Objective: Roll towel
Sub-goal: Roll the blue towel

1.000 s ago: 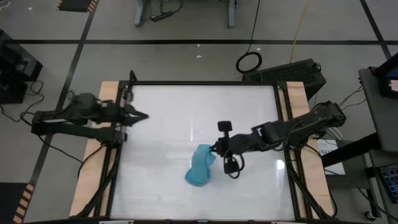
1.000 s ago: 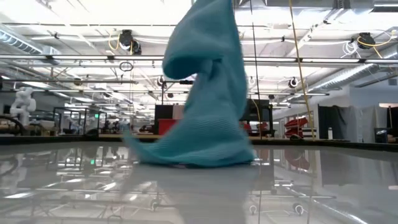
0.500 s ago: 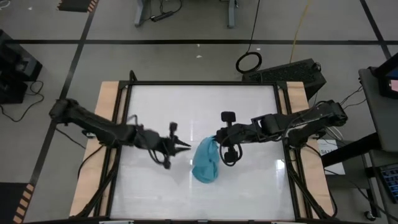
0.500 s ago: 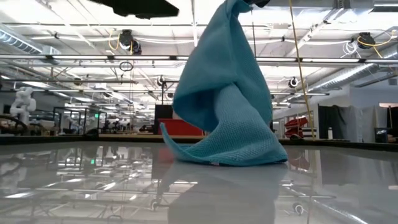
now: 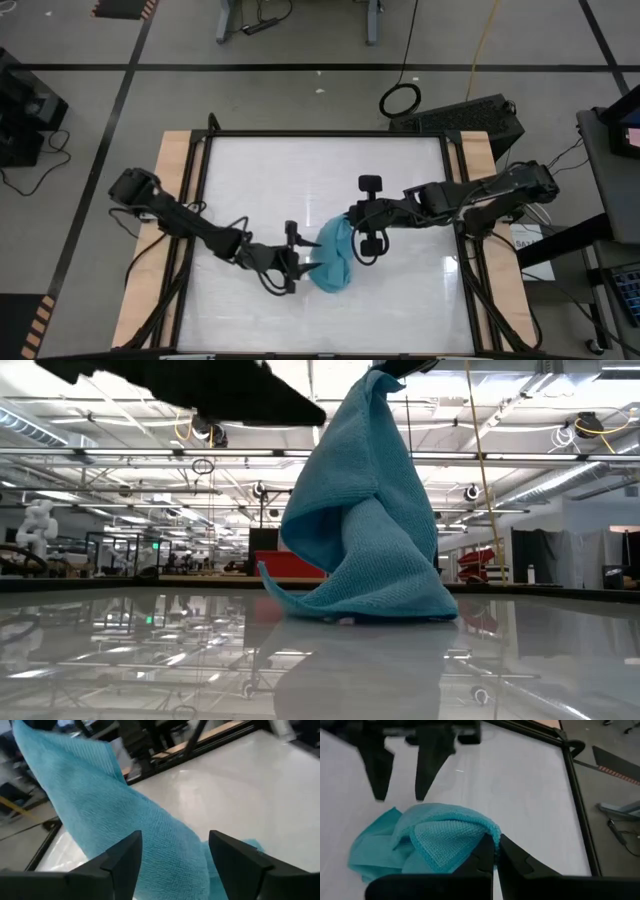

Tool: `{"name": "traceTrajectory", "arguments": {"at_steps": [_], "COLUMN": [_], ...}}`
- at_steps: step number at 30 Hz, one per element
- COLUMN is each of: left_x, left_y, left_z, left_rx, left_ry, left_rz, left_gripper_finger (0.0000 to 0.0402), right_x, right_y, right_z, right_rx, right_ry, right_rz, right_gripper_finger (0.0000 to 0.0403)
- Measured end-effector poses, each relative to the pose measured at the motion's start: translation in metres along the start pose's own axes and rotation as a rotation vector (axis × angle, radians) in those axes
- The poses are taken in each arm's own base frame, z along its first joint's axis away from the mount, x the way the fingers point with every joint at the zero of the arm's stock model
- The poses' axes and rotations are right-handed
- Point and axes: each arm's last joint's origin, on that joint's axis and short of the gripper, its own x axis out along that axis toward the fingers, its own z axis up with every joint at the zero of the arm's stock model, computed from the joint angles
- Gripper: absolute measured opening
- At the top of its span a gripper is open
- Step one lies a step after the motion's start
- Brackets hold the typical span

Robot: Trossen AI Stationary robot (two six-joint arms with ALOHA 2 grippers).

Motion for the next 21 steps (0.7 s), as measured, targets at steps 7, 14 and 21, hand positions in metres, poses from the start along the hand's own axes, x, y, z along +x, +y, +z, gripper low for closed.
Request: {"name": "traceTrajectory", "arguments": {"at_steps": [7, 14, 21], "left_x": [0.034, 0.064, 0.069], "left_y": [-0.014, -0.010, -0.009], "left_z": [-0.007, -0.019, -0.017], "left_rx": [0.024, 0.086, 0.236], "left_ry": [0.077, 0.214, 0.282], "left_rz": [0.145, 0.503, 0.553], "left_gripper_finger": [0.0238, 0.0233, 0.0097], "right_x": [0.001, 0.001, 0.000], "right_y": [-0.003, -0.002, -0.001], "right_z": [0.003, 0.004, 0.004], "right_rx": [0.020, 0.033, 0.043], "right_ry": [-0.026, -0.037, -0.034], "right_rz": [-0.009, -0.007, 0.001], "right_gripper_finger": [0.0000, 0.0000, 0.0000]}}
